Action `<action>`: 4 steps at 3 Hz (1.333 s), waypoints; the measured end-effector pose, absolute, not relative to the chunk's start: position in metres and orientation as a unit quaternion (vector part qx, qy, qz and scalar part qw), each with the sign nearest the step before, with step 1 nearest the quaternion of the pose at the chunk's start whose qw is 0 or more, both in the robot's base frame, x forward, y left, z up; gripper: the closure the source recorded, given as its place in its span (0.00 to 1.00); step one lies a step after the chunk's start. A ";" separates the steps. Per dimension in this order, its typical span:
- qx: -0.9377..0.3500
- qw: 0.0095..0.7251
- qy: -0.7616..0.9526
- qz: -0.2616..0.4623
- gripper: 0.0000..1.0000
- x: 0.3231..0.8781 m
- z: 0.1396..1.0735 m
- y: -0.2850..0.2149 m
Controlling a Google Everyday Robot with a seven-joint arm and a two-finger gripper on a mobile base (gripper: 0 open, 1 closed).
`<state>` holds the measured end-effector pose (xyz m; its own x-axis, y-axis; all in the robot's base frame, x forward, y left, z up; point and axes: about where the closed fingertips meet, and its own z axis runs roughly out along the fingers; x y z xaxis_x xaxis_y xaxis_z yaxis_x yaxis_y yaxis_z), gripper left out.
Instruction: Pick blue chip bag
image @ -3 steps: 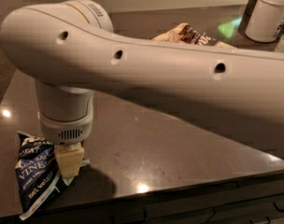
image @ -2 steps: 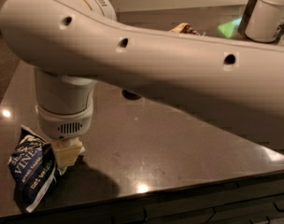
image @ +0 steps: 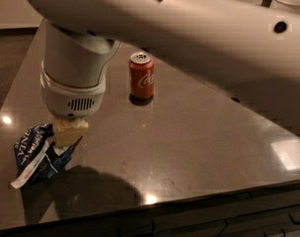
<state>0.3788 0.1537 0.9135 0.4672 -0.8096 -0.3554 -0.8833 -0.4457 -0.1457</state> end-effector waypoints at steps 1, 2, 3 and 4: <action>-0.846 0.171 0.489 0.124 1.00 0.387 0.937 0.149; -0.848 0.187 0.479 0.130 1.00 0.393 0.957 0.147; -0.848 0.202 0.471 0.136 1.00 0.398 0.972 0.146; -0.846 0.221 0.462 0.148 1.00 0.402 0.984 0.152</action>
Offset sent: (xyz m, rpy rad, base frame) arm 0.0265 -0.0117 0.0600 0.1063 -0.0097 0.0606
